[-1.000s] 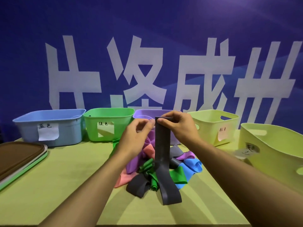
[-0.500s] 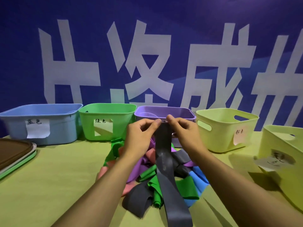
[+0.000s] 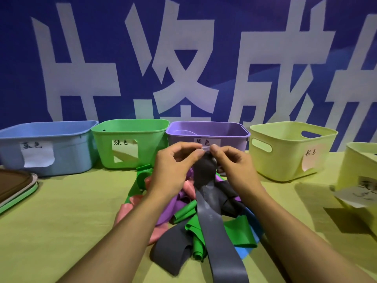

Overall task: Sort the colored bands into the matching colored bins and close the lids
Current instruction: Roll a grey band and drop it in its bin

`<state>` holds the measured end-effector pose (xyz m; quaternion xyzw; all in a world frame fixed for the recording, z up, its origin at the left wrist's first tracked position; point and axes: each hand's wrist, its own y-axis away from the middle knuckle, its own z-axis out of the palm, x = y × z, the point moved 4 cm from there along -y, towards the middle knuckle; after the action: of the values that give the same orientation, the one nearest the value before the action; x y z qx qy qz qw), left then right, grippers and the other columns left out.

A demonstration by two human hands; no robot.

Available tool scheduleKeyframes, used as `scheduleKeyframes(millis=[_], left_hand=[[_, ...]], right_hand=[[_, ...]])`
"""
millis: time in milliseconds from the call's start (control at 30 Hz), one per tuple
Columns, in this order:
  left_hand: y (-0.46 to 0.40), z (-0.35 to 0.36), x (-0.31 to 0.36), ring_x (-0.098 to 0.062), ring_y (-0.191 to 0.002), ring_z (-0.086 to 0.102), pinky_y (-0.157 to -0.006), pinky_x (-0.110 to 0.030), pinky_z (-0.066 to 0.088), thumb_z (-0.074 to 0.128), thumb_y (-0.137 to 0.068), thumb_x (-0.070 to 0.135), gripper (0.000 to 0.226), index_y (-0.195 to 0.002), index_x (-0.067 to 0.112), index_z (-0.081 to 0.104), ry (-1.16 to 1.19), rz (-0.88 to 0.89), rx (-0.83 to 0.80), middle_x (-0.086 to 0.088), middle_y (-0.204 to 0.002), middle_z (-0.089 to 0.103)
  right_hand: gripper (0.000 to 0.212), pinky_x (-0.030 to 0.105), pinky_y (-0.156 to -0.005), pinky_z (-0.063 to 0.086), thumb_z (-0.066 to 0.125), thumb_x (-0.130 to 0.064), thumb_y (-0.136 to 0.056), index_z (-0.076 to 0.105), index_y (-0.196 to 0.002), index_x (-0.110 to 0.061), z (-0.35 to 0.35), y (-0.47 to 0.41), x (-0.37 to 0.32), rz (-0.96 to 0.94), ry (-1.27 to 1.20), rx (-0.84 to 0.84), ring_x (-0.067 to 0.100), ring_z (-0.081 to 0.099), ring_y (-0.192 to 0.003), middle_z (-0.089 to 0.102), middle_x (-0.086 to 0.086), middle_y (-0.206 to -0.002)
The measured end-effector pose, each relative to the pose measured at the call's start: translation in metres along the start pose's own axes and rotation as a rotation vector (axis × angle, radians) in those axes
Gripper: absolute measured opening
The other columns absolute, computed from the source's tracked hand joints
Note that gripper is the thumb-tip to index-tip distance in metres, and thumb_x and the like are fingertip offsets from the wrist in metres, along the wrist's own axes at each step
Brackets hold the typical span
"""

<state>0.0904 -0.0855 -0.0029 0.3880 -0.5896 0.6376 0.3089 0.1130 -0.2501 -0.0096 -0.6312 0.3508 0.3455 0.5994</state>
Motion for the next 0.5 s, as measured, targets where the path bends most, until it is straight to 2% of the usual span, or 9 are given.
scheduleKeyframes(millis=[67,267,367,500], left_hand=[[-0.0004,0.0003,0.0015,-0.011,-0.099,0.075,-0.086,-0.025,0.058,0.077,-0.088,0.007,0.019,-0.099,0.022,0.078,0.038,0.024,0.007,0.004,-0.098,0.08],[0.003,0.0014,0.0057,-0.012,-0.099,0.075,-0.085,-0.018,0.055,0.076,-0.087,-0.002,0.023,-0.099,0.017,0.077,0.093,0.078,0.01,0.001,-0.099,0.08],[0.0041,0.0003,0.0061,-0.013,-0.1,0.075,-0.087,-0.019,0.055,0.075,-0.086,-0.004,0.025,-0.099,0.017,0.076,0.105,0.086,-0.007,0.001,-0.1,0.08],[0.0032,-0.0029,0.002,-0.015,-0.104,0.074,-0.09,-0.022,0.056,0.075,-0.085,-0.007,0.029,-0.104,0.016,0.075,0.107,0.07,-0.031,0.0,-0.105,0.079]], right_hand=[[0.018,0.012,-0.06,0.047,0.066,-0.027,-0.097,0.074,-0.085,-0.017,-0.0002,0.0019,-0.0019,-0.014,-0.026,-0.003,-0.004,0.058,-0.06,0.068,-0.014,-0.064],[0.01,0.011,-0.061,0.049,0.068,-0.018,-0.096,0.075,-0.09,-0.017,-0.0012,0.0045,-0.0045,-0.054,-0.061,-0.015,-0.004,0.065,-0.067,0.074,-0.012,-0.072],[0.006,0.014,-0.068,0.052,0.069,-0.018,-0.094,0.076,-0.095,-0.017,-0.0011,0.0042,-0.0029,-0.076,-0.063,-0.023,0.001,0.07,-0.078,0.077,-0.006,-0.084],[0.012,0.023,-0.082,0.058,0.07,-0.014,-0.093,0.075,-0.105,-0.015,-0.001,0.0033,-0.0012,-0.093,-0.062,-0.051,0.013,0.074,-0.096,0.078,0.0,-0.099]])
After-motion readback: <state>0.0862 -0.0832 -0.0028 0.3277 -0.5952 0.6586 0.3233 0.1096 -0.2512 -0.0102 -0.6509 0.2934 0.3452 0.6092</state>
